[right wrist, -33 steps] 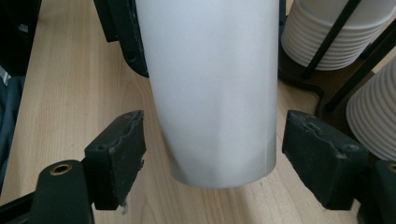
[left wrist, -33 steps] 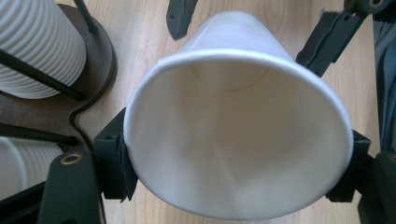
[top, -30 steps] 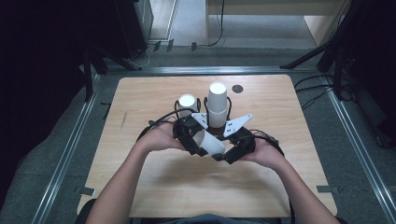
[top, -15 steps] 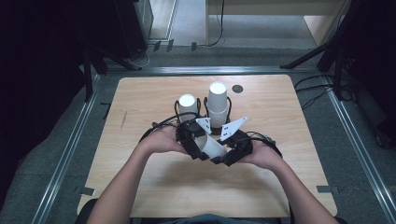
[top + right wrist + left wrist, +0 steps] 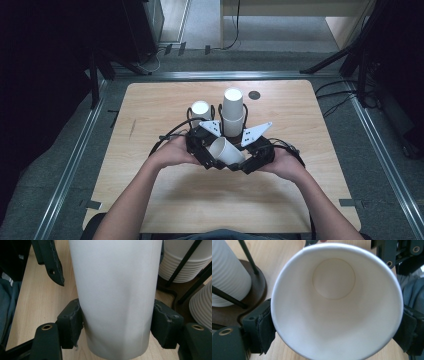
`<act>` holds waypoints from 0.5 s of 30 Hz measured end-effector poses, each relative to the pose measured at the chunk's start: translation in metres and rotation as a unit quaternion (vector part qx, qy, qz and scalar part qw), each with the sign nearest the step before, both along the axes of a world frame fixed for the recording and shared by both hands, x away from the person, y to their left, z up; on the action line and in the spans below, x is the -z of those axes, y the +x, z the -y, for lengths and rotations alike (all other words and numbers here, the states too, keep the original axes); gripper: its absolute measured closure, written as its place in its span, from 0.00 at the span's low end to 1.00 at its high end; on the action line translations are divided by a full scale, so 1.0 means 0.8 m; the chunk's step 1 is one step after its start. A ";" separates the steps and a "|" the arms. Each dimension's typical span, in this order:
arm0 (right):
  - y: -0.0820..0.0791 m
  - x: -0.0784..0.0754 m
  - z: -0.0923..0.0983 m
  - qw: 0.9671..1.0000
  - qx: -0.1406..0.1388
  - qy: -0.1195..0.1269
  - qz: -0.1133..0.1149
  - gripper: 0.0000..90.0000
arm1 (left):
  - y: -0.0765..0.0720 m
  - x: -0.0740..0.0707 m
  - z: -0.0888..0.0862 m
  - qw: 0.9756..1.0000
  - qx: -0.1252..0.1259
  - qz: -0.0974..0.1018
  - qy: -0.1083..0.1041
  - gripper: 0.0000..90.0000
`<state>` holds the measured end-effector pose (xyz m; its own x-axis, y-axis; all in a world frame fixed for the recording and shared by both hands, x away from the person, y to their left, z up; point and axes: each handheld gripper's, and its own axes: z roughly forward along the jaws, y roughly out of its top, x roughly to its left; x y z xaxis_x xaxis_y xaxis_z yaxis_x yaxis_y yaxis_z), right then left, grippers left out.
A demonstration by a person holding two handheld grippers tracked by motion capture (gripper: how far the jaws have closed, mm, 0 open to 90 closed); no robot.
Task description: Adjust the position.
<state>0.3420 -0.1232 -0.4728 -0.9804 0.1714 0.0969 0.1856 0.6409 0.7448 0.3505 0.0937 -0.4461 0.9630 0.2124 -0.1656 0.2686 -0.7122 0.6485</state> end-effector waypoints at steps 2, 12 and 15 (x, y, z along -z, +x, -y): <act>0.001 -0.002 0.002 1.000 0.001 0.007 -0.001 0.37 | -0.001 -0.002 -0.005 1.000 -0.011 0.002 -0.018 0.09; 0.003 -0.004 0.008 0.999 0.008 0.033 -0.011 0.37 | -0.003 -0.002 -0.018 0.997 -0.035 -0.007 -0.069 0.10; 0.003 -0.005 0.010 0.999 0.007 0.040 -0.014 0.37 | -0.003 -0.001 -0.021 0.996 -0.041 -0.014 -0.083 0.10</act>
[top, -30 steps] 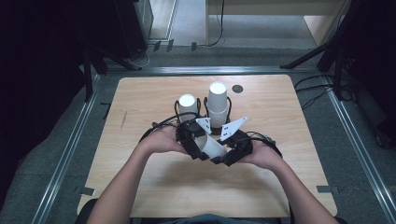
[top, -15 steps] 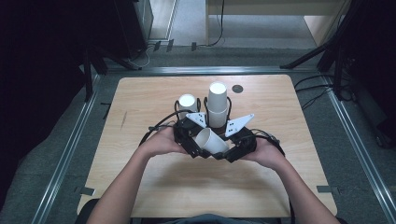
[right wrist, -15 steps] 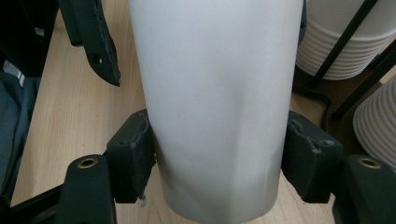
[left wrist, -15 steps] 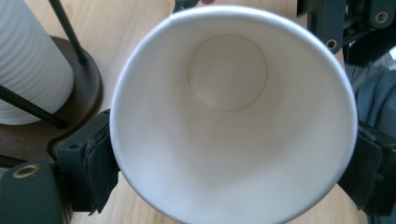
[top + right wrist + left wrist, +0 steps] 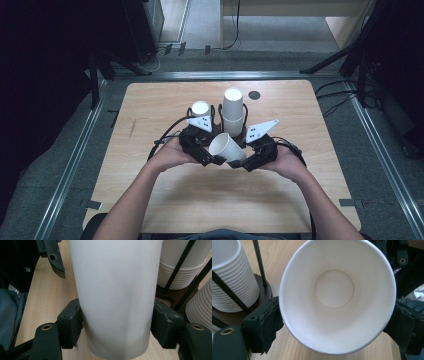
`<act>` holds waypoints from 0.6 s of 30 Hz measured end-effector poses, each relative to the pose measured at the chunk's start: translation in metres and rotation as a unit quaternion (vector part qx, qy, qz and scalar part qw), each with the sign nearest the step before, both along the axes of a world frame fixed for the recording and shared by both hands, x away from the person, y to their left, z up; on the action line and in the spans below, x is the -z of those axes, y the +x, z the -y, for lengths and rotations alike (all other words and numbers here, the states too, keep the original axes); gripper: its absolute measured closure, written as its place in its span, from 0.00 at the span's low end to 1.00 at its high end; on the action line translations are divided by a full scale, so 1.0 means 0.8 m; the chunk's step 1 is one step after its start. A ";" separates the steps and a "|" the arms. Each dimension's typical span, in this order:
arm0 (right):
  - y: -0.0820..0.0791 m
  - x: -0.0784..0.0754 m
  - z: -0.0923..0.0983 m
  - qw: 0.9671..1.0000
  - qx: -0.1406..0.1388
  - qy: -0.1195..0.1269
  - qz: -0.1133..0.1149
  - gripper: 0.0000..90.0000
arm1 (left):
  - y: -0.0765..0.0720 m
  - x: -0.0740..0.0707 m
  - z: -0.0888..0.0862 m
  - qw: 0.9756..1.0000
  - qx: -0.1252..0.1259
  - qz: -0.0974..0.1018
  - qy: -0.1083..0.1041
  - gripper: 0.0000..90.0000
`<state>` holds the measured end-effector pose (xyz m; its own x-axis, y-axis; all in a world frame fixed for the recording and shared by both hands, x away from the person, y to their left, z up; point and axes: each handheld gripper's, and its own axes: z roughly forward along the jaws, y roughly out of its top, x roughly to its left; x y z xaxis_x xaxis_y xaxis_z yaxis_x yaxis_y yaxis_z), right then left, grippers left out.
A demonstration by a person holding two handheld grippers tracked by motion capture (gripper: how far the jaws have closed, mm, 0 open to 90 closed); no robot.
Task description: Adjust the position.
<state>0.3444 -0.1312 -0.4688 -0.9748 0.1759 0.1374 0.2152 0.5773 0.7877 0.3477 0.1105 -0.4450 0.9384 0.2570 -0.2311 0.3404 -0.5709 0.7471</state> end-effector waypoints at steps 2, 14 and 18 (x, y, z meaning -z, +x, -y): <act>0.000 0.000 0.000 1.000 0.000 0.005 0.001 0.37 | 0.000 0.001 -0.001 1.000 -0.004 -0.005 -0.007 0.10; -0.001 0.002 -0.001 1.000 -0.004 0.024 -0.009 0.36 | 0.001 0.003 0.002 0.999 -0.014 -0.013 -0.045 0.15; 0.000 0.002 -0.002 1.000 -0.005 0.023 -0.015 0.37 | 0.000 0.005 0.002 0.998 -0.010 -0.011 -0.053 0.21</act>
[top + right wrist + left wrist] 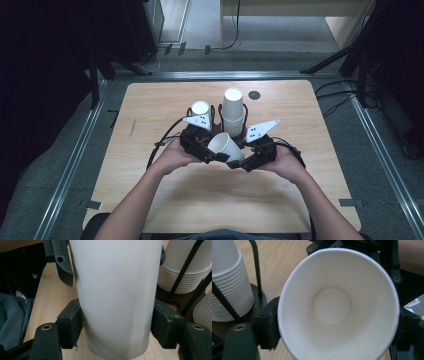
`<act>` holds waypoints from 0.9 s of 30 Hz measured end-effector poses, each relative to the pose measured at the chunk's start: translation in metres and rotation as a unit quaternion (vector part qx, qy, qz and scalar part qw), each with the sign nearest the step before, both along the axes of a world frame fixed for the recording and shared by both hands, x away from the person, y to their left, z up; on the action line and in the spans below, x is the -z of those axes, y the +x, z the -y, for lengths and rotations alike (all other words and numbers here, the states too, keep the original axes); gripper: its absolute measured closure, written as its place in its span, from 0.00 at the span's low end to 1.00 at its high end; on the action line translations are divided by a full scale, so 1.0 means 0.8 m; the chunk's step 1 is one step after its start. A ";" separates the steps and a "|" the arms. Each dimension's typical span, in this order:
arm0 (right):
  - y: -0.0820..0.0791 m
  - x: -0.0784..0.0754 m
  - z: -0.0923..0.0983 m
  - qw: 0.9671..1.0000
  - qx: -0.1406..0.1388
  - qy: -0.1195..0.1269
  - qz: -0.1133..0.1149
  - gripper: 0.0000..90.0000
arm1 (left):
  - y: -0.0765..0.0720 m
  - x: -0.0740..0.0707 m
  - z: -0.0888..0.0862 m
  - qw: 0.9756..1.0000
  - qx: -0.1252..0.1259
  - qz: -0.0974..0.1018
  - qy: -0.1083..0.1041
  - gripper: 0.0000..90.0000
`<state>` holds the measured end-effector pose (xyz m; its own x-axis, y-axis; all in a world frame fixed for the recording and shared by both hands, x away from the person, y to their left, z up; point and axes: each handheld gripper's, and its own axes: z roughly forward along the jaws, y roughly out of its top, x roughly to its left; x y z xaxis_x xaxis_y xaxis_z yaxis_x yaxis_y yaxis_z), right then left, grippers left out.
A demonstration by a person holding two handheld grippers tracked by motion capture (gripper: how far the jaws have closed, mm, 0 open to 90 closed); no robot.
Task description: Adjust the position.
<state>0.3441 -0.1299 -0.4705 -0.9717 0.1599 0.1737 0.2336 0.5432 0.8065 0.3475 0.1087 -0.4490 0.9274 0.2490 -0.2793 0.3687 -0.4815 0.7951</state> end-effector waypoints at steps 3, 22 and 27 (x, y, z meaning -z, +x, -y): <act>0.000 0.002 -0.001 1.000 -0.001 -0.006 -0.002 0.37 | 0.001 0.001 0.001 1.000 0.001 0.000 0.009 0.24; -0.001 0.003 0.003 0.998 0.032 -0.049 -0.011 0.25 | 0.004 -0.007 -0.002 0.998 -0.007 0.005 0.054 0.27; -0.003 0.005 0.008 0.998 0.041 -0.054 -0.010 0.25 | 0.004 -0.011 -0.008 0.997 -0.016 0.019 0.074 0.27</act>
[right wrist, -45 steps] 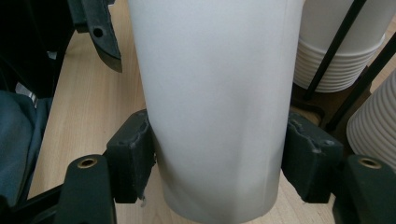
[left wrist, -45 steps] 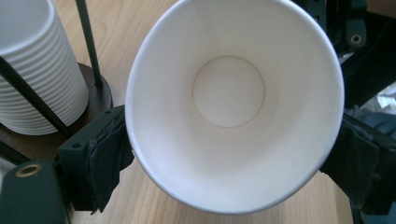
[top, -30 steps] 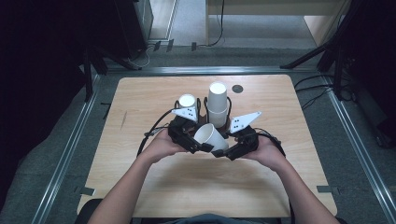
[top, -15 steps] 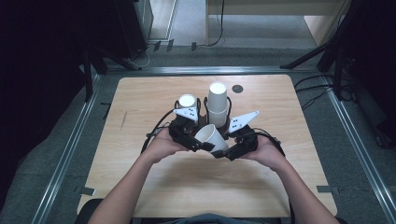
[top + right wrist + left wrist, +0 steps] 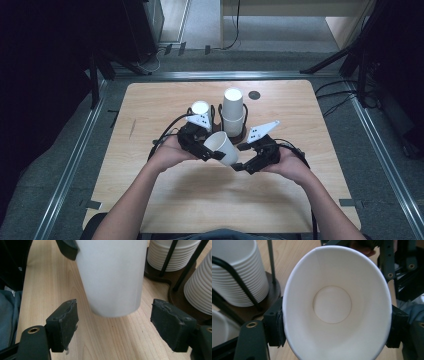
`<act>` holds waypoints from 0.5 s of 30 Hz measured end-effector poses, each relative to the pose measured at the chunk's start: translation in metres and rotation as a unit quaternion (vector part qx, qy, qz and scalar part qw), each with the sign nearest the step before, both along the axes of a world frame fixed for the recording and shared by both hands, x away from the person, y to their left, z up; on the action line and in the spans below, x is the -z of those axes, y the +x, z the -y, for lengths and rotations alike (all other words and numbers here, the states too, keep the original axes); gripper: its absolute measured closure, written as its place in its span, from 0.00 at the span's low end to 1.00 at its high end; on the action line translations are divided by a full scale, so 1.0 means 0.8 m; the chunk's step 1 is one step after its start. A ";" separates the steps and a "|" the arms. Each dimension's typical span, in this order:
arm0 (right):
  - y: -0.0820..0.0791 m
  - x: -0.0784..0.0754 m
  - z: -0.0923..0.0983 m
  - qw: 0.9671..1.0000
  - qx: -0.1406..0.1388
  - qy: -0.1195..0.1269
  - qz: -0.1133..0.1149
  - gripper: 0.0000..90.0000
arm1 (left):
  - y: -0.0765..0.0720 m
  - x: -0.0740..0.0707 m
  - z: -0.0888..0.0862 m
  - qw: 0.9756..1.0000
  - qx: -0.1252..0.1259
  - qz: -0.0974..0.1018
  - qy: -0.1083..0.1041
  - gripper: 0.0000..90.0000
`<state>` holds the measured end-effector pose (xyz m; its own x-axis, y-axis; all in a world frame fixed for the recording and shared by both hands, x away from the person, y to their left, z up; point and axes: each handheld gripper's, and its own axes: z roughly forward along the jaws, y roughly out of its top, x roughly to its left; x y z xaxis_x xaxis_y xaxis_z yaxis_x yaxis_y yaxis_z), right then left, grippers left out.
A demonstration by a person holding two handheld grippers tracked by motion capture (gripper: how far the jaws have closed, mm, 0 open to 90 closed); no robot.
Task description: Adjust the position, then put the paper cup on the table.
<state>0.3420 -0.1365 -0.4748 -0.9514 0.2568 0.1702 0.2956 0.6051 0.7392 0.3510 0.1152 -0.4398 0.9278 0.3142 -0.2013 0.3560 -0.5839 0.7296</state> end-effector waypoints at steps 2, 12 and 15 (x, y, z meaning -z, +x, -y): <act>-0.002 0.000 0.000 1.000 0.003 -0.001 0.001 0.25 | 0.000 -0.001 -0.001 1.000 -0.001 0.000 0.006 0.27; -0.007 -0.003 0.004 0.999 0.020 -0.007 0.025 0.25 | 0.001 -0.003 -0.009 1.000 0.004 -0.001 0.022 0.27; -0.005 -0.003 0.009 0.999 0.030 -0.008 0.027 0.25 | 0.002 -0.003 -0.010 0.999 0.003 0.002 0.037 0.27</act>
<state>0.3379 -0.1434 -0.4728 -0.9418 0.3162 0.1141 0.2915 0.5994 0.7454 0.3524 0.1234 -0.4377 0.9303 0.3225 -0.1747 0.3501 -0.6386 0.6852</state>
